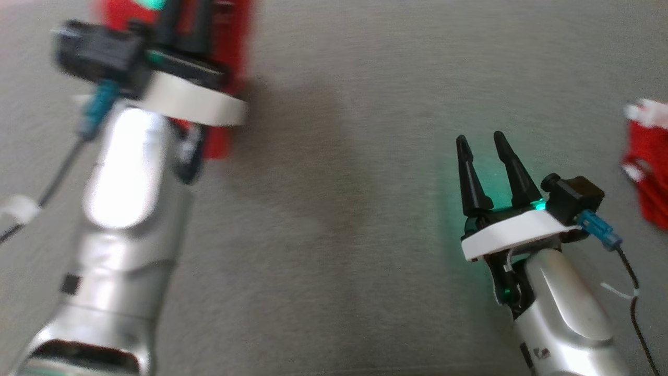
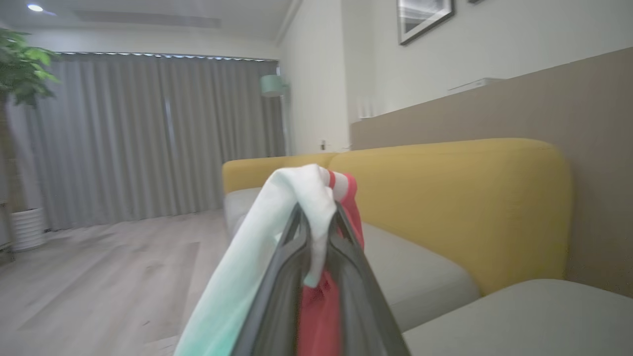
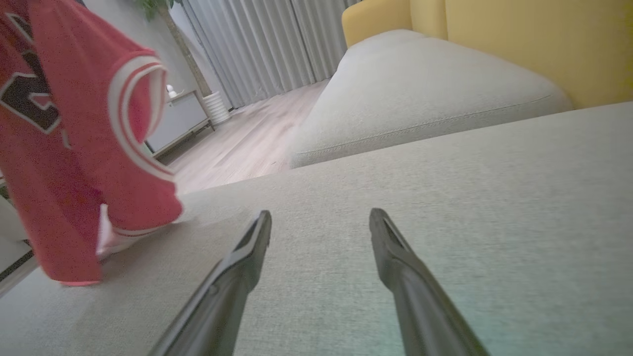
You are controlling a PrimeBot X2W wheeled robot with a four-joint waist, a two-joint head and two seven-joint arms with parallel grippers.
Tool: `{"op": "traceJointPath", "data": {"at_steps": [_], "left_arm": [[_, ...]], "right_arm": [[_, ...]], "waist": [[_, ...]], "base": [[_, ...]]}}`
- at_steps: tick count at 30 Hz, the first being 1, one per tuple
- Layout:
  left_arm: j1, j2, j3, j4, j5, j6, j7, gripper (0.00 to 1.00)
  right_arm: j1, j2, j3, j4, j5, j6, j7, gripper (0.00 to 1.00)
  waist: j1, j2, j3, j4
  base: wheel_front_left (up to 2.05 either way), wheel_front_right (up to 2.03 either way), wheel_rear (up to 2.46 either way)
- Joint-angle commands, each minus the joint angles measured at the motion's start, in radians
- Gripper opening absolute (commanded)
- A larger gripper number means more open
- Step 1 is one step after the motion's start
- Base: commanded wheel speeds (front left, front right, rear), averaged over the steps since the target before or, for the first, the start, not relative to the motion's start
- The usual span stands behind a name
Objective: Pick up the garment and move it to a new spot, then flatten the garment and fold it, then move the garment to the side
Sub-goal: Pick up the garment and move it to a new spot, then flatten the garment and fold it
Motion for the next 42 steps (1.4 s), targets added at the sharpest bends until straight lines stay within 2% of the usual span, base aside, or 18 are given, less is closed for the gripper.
{"op": "traceJointPath", "data": {"at_steps": [1, 4, 5, 6, 7, 14, 23, 31, 37, 42], "left_arm": [[-0.042, 0.015, -0.006, -0.042, -0.022, 0.002, -0.005, 0.0], [-0.005, -0.019, -0.054, -0.037, -0.093, 0.002, -0.005, 0.0], [0.017, -0.025, -0.064, -0.031, -0.109, 0.002, -0.005, 0.06], [0.041, -0.029, -0.072, -0.022, -0.112, 0.002, -0.005, 0.65], [0.068, -0.031, -0.08, -0.007, -0.113, 0.002, -0.005, 1.0], [0.242, -0.037, -0.044, 0.034, -0.096, 0.016, -0.005, 1.0], [0.51, -0.033, 0.146, -0.034, -0.045, 0.087, -0.005, 1.0], [0.757, -0.05, 0.294, -0.084, 0.004, 0.104, -0.005, 1.0], [0.851, -0.058, 0.31, -0.091, 0.016, 0.099, -0.005, 1.0], [0.858, -0.059, 0.274, -0.092, -0.014, 0.105, -0.005, 1.0]], "right_arm": [[0.006, 0.004, 0.022, -0.035, 0.011, -0.001, -0.002, 1.0], [0.013, 0.004, 0.026, -0.037, 0.022, -0.001, -0.002, 1.0], [0.017, 0.004, 0.026, -0.037, 0.026, -0.001, -0.002, 1.0], [0.021, 0.004, 0.024, -0.037, 0.029, -0.001, -0.002, 1.0], [0.025, 0.004, 0.022, -0.038, 0.031, -0.001, -0.002, 1.0], [0.049, 0.004, 0.003, -0.037, 0.03, -0.001, -0.002, 1.0], [0.082, 0.004, -0.03, -0.025, 0.01, -0.001, -0.002, 1.0], [0.15, 0.004, -0.028, 0.005, 0.001, -0.001, -0.002, 1.0], [0.181, 0.004, -0.025, 0.022, -0.006, -0.001, -0.002, 1.0], [0.186, 0.004, -0.03, 0.035, -0.011, -0.001, -0.002, 1.0]], "waist": [[0.0001, 0.0, -0.02, -0.092], [0.0001, 0.0, -0.028, -0.145], [0.0001, 0.0, -0.032, -0.158], [0.0001, 0.0, -0.034, -0.168], [0.0001, 0.0, -0.037, -0.175], [0.0001, 0.0, -0.06, -0.17], [0.0001, 0.0, -0.13, -0.102], [0.0001, 0.0, -0.233, -0.065], [0.0001, 0.0, -0.257, -0.056], [0.0001, 0.0, -0.256, -0.042]], "base": [[0.0, 0.0, 0.0], [0.0, 0.0, 0.0], [0.0, 0.0, 0.0], [0.0, 0.0, 0.0], [0.0, 0.0, 0.0], [0.0, 0.0, 0.0], [0.0, 0.0, 0.0], [0.0, 0.0, 0.0], [0.0, 0.0, 0.0], [0.0, 0.0, 0.0]]}}
